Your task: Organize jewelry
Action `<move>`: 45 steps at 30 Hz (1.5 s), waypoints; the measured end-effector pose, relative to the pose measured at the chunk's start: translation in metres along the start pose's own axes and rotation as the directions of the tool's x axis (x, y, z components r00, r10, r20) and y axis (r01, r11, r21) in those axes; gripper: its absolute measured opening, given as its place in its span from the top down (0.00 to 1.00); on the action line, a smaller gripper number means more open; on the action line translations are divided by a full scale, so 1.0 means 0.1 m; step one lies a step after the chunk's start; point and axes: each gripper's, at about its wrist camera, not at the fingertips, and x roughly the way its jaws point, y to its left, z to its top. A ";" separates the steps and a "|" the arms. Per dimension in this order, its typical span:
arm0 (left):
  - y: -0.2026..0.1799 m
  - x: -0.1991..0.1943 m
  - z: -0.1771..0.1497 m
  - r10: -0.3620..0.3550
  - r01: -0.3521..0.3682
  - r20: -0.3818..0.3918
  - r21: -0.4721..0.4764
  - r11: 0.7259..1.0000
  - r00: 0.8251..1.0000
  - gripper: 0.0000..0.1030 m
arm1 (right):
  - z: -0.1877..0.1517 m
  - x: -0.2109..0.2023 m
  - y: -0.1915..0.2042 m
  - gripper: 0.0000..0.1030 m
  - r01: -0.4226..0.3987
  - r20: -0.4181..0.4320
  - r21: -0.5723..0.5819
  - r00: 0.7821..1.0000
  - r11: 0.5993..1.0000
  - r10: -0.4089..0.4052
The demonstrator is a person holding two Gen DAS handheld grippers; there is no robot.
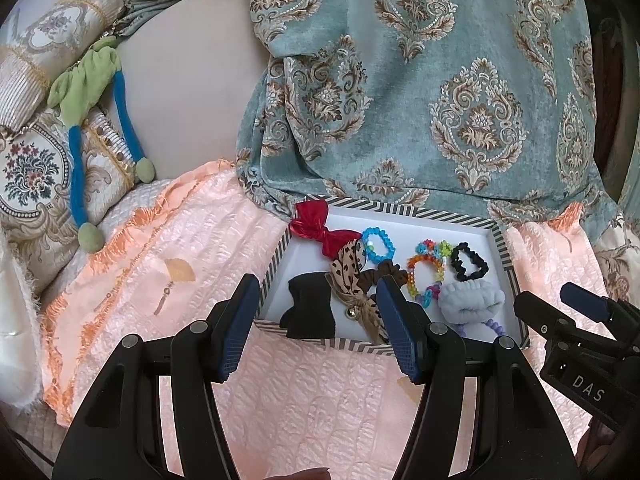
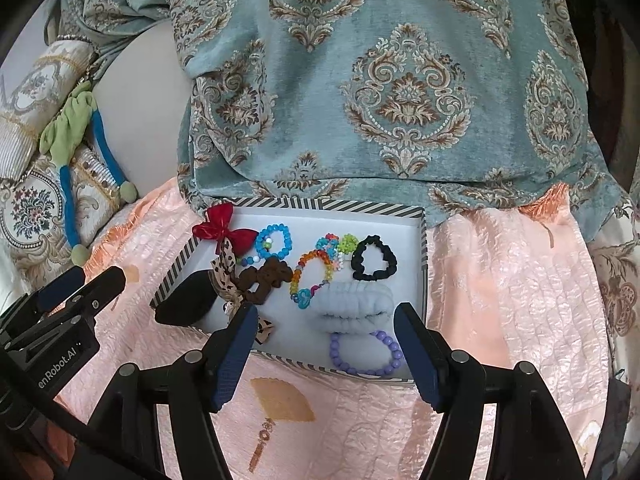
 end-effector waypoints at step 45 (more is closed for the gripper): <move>-0.02 -0.07 -0.06 0.013 -0.013 0.005 0.004 1.000 1.000 0.41 | -0.05 0.01 0.06 0.32 -0.017 -0.014 -0.009 1.000 1.000 0.017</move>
